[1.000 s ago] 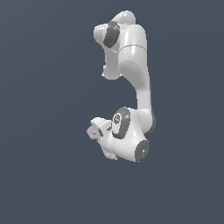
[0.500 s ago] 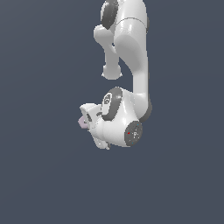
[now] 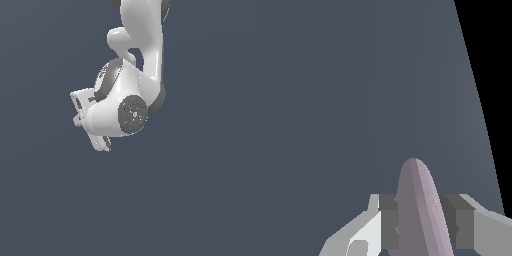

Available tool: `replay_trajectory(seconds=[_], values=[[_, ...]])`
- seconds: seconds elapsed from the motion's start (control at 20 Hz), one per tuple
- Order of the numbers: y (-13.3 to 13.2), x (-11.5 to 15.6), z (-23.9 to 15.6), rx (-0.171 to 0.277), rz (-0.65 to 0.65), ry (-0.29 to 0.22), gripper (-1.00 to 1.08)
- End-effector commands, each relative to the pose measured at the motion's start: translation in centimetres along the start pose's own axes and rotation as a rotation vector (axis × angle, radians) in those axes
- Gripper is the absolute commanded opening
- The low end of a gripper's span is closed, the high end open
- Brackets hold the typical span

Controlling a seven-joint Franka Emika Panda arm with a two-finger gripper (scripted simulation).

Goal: Pick up the object and move it to a goal position.

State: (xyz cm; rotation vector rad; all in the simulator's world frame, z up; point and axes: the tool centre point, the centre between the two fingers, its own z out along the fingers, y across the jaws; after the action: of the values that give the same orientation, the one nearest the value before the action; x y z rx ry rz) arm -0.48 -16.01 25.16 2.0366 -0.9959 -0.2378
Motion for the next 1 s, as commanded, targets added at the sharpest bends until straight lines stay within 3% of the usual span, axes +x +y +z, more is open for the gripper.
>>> replay_trajectory(seconds=[0.0, 0.6, 0.95], values=[[2.8, 0.9, -0.6, 0.000, 0.000, -0.001, -1.00], [15.5, 5.3, -3.6, -0.002, 0.003, 0.000, -1.00], [20.2, 7.1, -5.0, -0.003, 0.004, 0.004, -1.00]])
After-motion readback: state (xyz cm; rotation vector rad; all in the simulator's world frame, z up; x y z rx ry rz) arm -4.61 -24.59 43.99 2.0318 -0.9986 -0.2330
